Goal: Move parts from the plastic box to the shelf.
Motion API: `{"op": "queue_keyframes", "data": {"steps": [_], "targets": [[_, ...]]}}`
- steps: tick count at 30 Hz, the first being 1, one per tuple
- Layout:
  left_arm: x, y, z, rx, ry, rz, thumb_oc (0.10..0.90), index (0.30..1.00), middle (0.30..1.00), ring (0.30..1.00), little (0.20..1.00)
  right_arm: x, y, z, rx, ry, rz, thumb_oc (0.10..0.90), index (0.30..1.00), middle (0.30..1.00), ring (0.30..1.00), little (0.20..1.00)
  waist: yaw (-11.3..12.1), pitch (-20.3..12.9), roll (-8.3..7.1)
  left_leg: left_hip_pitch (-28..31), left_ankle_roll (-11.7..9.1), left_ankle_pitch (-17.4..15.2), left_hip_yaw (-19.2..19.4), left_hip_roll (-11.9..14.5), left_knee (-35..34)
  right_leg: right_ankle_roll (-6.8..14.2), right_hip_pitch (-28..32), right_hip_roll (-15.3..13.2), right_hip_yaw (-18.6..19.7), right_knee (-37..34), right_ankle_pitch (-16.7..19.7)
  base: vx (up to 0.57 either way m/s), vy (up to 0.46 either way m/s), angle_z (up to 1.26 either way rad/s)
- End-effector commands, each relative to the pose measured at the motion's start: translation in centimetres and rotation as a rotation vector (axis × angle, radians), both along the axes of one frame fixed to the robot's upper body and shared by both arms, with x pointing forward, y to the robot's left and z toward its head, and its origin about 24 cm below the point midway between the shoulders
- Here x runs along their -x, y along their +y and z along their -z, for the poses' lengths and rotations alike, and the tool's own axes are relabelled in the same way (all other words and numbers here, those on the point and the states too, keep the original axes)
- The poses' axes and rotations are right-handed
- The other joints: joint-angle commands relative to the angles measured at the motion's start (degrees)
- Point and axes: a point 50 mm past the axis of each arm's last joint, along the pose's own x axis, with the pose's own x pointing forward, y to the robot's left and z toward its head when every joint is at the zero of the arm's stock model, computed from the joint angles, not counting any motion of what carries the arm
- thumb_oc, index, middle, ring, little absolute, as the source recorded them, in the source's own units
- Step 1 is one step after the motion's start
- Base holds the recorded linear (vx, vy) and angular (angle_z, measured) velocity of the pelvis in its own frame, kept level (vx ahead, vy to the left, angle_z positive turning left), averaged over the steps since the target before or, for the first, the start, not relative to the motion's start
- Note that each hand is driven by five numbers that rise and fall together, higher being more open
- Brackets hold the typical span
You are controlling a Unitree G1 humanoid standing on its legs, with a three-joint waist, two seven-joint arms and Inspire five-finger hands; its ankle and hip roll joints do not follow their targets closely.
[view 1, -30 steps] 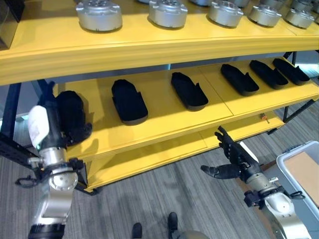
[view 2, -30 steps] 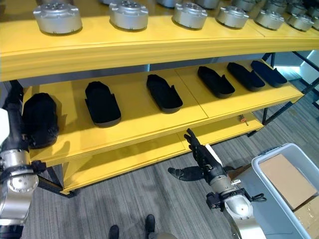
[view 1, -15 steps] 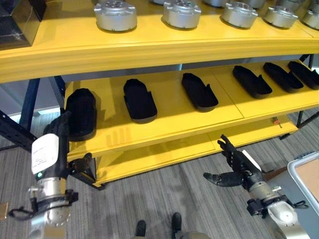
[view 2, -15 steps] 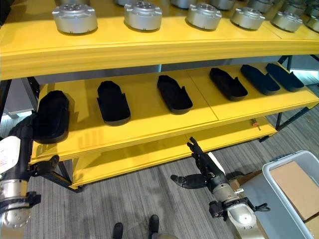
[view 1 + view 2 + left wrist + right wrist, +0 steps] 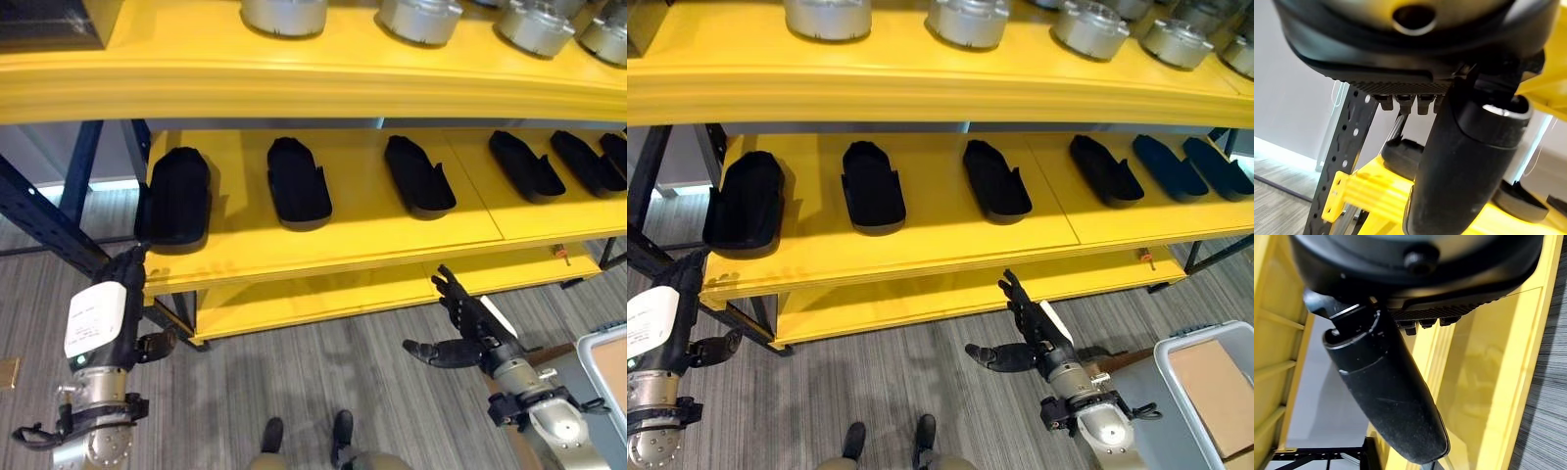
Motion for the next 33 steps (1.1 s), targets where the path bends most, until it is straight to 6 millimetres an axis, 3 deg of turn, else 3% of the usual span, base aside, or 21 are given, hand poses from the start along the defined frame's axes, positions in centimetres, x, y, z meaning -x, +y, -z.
{"op": "queue_keyframes", "data": {"steps": [1,14,33], "targets": [[-1.5,0.8,-4.6,-0.166,-0.192,0.031,0.900,1.000,1.000,1.000,1.000,-1.9,1.0,-6.1,0.015,-0.339,-0.065,0.900,1.000,1.000,1.000,1.000,-0.26,-0.43,-0.87,-0.18,3.68,-3.15,2.20,-2.82,-0.32,4.37,3.08,-2.70,-1.48,0.04,-4.04,0.00,0.000,0.00],[-3.4,0.7,-4.2,-0.265,-0.161,0.042,0.900,1.000,1.000,1.000,1.000,-2.6,1.7,-7.2,0.013,-0.408,-0.073,0.900,1.000,1.000,1.000,1.000,-0.34,2.07,-2.10,-1.15,4.12,-2.99,2.41,-3.18,-0.03,4.57,2.00,-2.84,-1.07,0.19,-3.51,0.00,0.000,0.00],[-4.8,1.9,-3.6,-0.386,-0.079,0.017,0.900,1.000,1.000,1.000,1.000,-2.9,2.1,-7.7,0.012,-0.446,-0.075,0.900,1.000,1.000,1.000,1.000,-0.87,3.48,-2.43,-1.59,4.24,-3.24,2.68,-3.21,0.25,4.58,1.11,-2.90,-0.23,0.38,-3.40,0.00,0.001,0.00]]}}
